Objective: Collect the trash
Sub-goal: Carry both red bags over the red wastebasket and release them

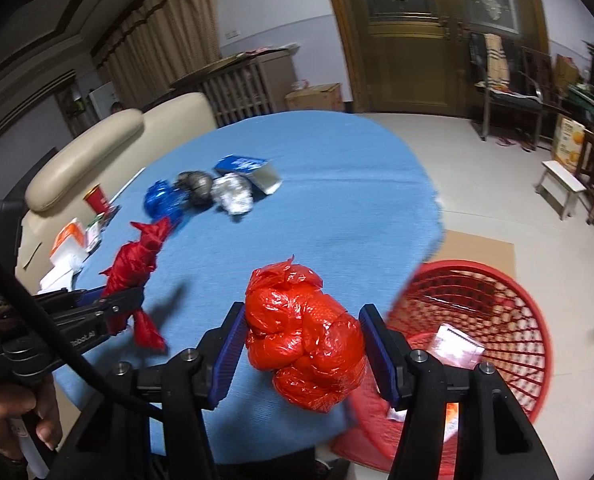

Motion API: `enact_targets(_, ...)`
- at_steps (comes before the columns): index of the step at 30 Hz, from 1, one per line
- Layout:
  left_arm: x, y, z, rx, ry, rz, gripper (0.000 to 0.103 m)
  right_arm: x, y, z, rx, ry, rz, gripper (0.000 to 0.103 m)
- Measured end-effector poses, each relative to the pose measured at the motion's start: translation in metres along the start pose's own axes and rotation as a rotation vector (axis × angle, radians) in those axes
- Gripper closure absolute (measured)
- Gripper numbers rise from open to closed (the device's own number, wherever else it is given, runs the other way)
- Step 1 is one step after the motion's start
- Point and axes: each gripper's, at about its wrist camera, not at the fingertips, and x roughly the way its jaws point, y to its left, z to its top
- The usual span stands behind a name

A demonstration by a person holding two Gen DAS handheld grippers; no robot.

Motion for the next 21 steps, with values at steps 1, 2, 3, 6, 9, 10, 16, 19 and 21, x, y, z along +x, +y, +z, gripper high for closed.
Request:
enact_targets(1,0.001,-0.005,0.001,0.009,0.001,-0.005,0.077,-0.002,-0.007,0.0,0.009,-0.002,-0.013,0.043)
enact_targets(2,0.002,-0.01,0.001,0.019,0.003,-0.013,0.077,-0.005,-0.015,-0.001,0.021,-0.003,-0.028,0.043)
enact_targets(3,0.003,-0.014,0.002,0.027,0.004,-0.017,0.077,-0.007,-0.022,-0.002,0.031,-0.004,-0.039,0.043)
enact_targets(6,0.004,-0.027,0.004,0.055,0.005,-0.032,0.077,-0.012,-0.04,-0.004,0.058,-0.005,-0.067,0.043)
enact_targets(9,0.005,-0.037,0.005,0.074,0.011,-0.043,0.077,-0.013,-0.053,-0.006,0.083,-0.002,-0.081,0.043)
enact_targets(10,0.005,-0.038,0.005,0.077,0.013,-0.044,0.077,-0.013,-0.056,-0.006,0.088,-0.002,-0.082,0.043)
enact_targets(16,0.005,-0.035,0.001,0.064,0.023,-0.043,0.077,-0.008,-0.057,-0.006,0.094,0.002,-0.065,0.043)
enact_targets(19,0.005,-0.031,0.0,0.051,0.027,-0.047,0.077,-0.006,-0.051,-0.005,0.083,0.003,-0.058,0.043)
enact_targets(21,0.003,-0.029,-0.001,0.044,0.022,-0.049,0.077,-0.008,-0.048,-0.006,0.08,-0.004,-0.055,0.043)
